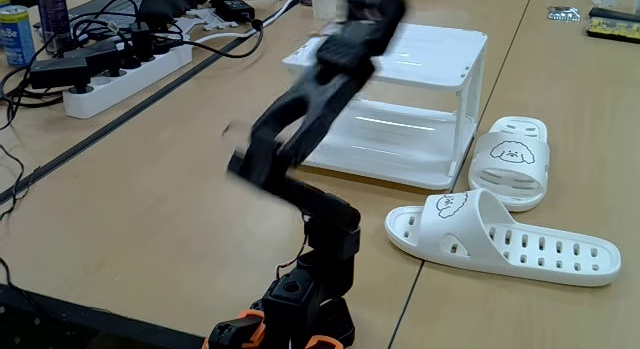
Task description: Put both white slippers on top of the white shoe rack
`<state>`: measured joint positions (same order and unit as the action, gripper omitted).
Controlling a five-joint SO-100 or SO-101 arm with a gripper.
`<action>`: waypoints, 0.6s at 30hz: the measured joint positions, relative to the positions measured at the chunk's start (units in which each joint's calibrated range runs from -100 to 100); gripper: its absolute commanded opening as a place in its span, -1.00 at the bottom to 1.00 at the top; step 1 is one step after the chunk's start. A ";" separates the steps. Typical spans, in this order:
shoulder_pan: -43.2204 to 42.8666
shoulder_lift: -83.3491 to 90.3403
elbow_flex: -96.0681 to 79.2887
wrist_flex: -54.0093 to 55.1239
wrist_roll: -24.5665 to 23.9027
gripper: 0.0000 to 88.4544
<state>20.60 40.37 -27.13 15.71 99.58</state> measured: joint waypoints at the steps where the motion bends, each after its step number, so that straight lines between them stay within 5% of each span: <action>1: 1.05 -4.70 0.18 0.00 0.00 -0.60; 18: 3.07 -48.00 1.17 0.00 0.00 -0.58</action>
<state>23.67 -7.63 -25.97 15.71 99.58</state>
